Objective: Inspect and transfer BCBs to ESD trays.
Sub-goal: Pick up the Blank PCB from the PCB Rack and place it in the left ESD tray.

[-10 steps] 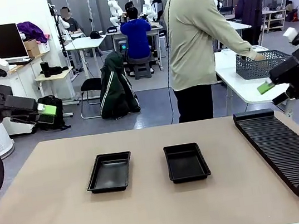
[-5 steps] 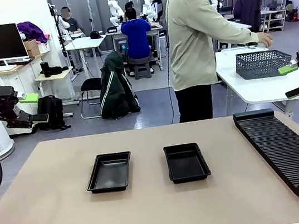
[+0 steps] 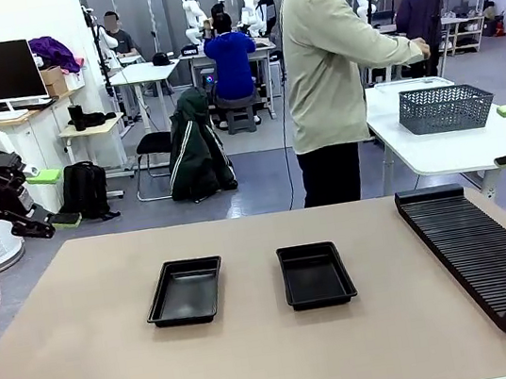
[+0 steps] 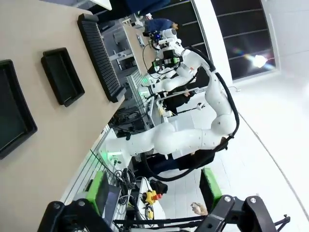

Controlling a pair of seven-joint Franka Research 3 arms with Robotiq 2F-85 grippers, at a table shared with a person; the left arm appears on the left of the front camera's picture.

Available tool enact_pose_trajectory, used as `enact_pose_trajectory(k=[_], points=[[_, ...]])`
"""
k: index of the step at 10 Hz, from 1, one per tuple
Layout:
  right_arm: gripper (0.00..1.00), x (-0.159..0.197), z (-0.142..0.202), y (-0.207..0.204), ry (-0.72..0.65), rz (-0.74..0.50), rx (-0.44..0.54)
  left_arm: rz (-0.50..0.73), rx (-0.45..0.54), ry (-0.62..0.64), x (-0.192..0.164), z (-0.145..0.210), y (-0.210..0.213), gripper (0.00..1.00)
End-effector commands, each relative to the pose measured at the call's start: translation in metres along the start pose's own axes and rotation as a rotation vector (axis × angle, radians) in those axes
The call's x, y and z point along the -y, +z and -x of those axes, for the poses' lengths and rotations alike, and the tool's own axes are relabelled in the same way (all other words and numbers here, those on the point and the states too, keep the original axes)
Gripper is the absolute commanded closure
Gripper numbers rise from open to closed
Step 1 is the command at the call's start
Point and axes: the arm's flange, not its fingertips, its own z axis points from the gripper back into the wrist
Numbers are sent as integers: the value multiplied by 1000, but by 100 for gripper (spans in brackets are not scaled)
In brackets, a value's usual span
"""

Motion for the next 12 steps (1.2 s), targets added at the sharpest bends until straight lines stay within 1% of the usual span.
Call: enact_pose_trajectory(k=[1,2,3,6,7,8,9,12], points=[[0,8,-19,10,-9,-48,-47,8,-23,25,2,-2,9,0],[0,14,-22,11,-8,-69,-70,28,20,52,-3,-2,15,0],[0,17,-24,14,-9,-81,-82,57,49,51,-8,-1,19,0],[0,35,-30,24,-53,-124,-63,65,52,73,-11,-1,24,0],[0,35,-32,26,-33,-129,-55,46,59,71,-10,0,24,0],[0,34,-24,19,-67,-86,-73,-49,110,43,-6,-1,26,0],[0,34,-24,19,-67,-86,-73,38,43,64,-18,5,24,0],[0,34,-24,19,-67,-86,-73,38,43,64,-18,5,24,0]])
